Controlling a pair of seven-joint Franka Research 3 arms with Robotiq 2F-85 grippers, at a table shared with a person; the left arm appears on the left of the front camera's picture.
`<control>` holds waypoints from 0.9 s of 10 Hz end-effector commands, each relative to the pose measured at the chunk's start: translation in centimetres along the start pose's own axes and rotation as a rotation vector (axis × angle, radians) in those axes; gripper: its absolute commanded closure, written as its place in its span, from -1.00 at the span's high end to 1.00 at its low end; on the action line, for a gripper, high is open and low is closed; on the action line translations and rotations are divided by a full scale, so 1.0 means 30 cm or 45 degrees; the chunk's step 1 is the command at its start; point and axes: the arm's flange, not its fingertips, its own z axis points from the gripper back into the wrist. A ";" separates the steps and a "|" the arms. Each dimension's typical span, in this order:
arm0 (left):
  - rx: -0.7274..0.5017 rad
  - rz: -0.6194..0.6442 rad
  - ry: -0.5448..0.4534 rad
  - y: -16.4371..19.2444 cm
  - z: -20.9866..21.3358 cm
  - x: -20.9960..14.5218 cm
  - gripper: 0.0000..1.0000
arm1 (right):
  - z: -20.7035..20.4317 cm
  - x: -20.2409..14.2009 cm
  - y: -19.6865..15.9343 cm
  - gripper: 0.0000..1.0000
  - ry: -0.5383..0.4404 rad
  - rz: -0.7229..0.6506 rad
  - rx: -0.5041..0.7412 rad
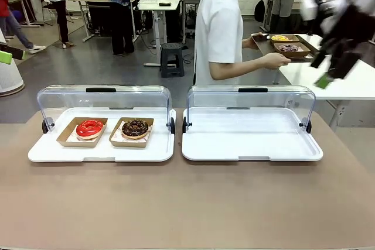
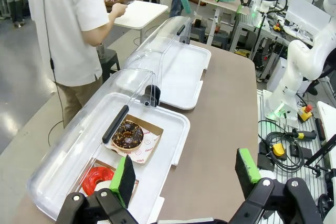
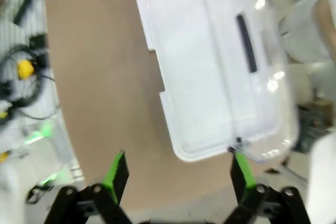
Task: Provide the desired donut to the person.
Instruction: Place the picked Paper togo box onto the Handle tray extended by the person.
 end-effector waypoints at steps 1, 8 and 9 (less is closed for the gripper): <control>-0.006 0.003 -0.013 -0.006 0.001 0.005 1.00 | 0.102 -0.282 -0.041 1.00 -0.257 -0.030 0.081; -0.006 0.003 -0.013 -0.006 0.001 0.005 1.00 | 0.021 -1.058 -0.078 1.00 -1.015 -0.077 0.050; -0.006 0.003 -0.013 -0.006 0.001 0.005 1.00 | -0.020 -1.086 -0.080 1.00 -1.018 -0.088 0.038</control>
